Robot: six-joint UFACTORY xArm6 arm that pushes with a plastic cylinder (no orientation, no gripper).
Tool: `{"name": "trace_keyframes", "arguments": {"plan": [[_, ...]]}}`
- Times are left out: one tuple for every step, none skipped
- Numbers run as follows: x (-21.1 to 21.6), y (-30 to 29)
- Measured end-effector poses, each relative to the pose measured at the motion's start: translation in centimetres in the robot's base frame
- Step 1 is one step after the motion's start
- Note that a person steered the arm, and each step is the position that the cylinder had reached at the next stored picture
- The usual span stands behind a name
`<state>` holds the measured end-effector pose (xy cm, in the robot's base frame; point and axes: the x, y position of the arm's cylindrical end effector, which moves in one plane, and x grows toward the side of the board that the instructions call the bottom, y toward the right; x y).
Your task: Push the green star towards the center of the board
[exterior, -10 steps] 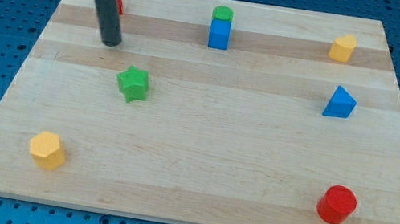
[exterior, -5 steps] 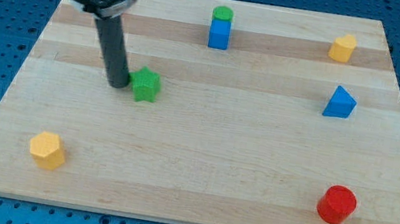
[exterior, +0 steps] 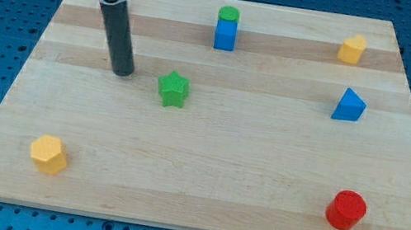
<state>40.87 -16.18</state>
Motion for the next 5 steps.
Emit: {"name": "trace_keyframes", "arguments": {"plan": [[2.8, 0.2], [2.7, 2.3], [2.2, 7.1], [2.2, 9.7], [2.2, 12.7]]}}
